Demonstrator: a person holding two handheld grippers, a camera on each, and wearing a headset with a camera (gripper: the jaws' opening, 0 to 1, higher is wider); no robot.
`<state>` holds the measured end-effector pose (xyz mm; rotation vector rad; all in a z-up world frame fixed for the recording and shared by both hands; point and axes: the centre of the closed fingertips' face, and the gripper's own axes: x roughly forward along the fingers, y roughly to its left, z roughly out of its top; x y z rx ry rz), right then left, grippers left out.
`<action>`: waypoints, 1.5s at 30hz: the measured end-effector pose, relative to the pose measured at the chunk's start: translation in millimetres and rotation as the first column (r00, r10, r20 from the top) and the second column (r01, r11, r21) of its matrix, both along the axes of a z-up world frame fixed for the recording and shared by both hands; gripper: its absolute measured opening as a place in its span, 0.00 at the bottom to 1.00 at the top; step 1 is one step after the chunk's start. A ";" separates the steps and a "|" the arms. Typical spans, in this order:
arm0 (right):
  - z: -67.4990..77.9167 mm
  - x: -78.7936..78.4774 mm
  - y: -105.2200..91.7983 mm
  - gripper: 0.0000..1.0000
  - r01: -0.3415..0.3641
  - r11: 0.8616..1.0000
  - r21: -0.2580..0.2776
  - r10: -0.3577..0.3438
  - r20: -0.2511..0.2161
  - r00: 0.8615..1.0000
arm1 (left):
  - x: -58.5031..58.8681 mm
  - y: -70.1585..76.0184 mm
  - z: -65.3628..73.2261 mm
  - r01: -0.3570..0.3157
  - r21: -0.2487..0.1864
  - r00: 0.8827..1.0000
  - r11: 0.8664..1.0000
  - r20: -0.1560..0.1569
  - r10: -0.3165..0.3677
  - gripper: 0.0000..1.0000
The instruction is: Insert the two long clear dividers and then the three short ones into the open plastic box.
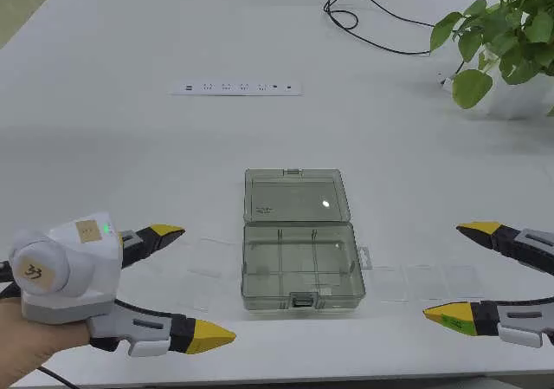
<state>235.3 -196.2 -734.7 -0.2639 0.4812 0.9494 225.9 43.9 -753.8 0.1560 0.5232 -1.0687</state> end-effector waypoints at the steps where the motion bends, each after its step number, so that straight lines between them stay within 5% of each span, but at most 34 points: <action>1: 0.0 0.0 0.2 0.82 0.000 1.000 0.000 0.000 0.000 1.000 | 0.1 0.1 0.1 0.000 0.000 1.000 1.000 0.000 0.000 1.00; 45: -0.9 0.5 5.0 0.81 -0.009 1.000 0.006 0.009 -0.001 1.000 | -1.4 -0.7 -2.9 0.004 -0.002 1.000 1.000 -0.012 -0.004 1.00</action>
